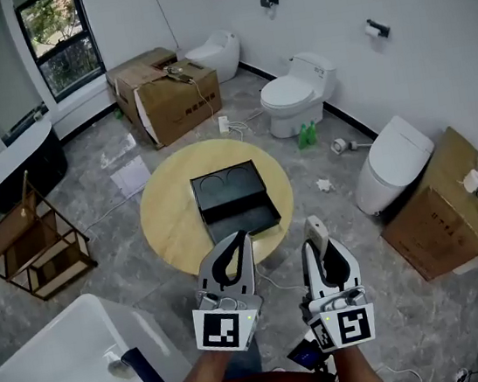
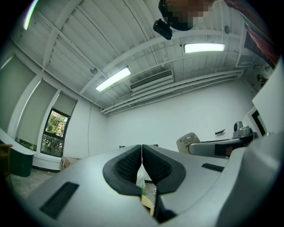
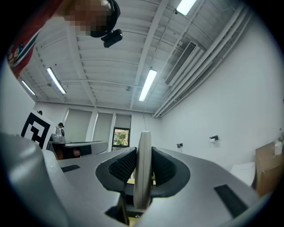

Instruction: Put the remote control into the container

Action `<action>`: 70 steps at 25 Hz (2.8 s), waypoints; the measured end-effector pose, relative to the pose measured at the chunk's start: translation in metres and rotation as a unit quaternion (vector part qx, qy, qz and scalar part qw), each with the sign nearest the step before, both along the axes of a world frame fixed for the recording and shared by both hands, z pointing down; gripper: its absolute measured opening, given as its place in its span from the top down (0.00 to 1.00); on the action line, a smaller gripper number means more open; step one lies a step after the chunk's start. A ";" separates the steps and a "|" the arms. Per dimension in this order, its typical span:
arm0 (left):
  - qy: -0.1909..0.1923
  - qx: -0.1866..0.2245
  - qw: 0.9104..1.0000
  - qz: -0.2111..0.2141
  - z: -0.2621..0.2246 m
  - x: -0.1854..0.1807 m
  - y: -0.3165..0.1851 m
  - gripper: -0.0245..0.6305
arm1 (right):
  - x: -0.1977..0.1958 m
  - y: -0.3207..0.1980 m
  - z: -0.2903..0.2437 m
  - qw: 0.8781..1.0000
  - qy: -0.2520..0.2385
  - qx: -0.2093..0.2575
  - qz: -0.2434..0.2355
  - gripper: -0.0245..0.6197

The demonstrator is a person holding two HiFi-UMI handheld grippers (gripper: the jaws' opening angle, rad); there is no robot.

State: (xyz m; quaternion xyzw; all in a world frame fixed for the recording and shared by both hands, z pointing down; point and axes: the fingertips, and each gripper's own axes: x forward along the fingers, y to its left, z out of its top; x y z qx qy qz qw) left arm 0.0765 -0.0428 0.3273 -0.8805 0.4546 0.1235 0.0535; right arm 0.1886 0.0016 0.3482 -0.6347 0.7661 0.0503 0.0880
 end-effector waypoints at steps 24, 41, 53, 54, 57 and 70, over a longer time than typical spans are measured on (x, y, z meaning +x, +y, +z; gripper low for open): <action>0.011 -0.012 0.999 -0.038 0.005 -0.072 -0.222 0.94 | -0.069 -0.234 -0.002 0.999 0.032 -0.005 -0.040 0.78; 0.006 -0.005 0.994 -0.110 0.014 -0.074 -0.245 0.94 | -0.074 -0.294 0.041 0.987 0.052 -0.071 -0.136 0.78; 0.010 -0.012 0.990 -0.141 0.020 -0.094 -0.246 0.94 | -0.115 -0.309 0.126 0.942 0.134 -0.212 -0.221 0.78; 0.012 -0.013 0.990 -0.143 0.022 -0.096 -0.246 0.94 | -0.118 -0.309 0.135 0.937 0.144 -0.221 -0.229 0.78; 0.016 -0.018 0.988 -0.149 0.025 -0.102 -0.245 0.94 | -0.128 -0.306 0.164 0.917 0.179 -0.251 -0.255 0.78; 0.009 -0.021 0.983 -0.181 0.029 -0.127 -0.239 0.94 | -0.158 -0.289 0.267 0.831 0.284 -0.356 -0.319 0.78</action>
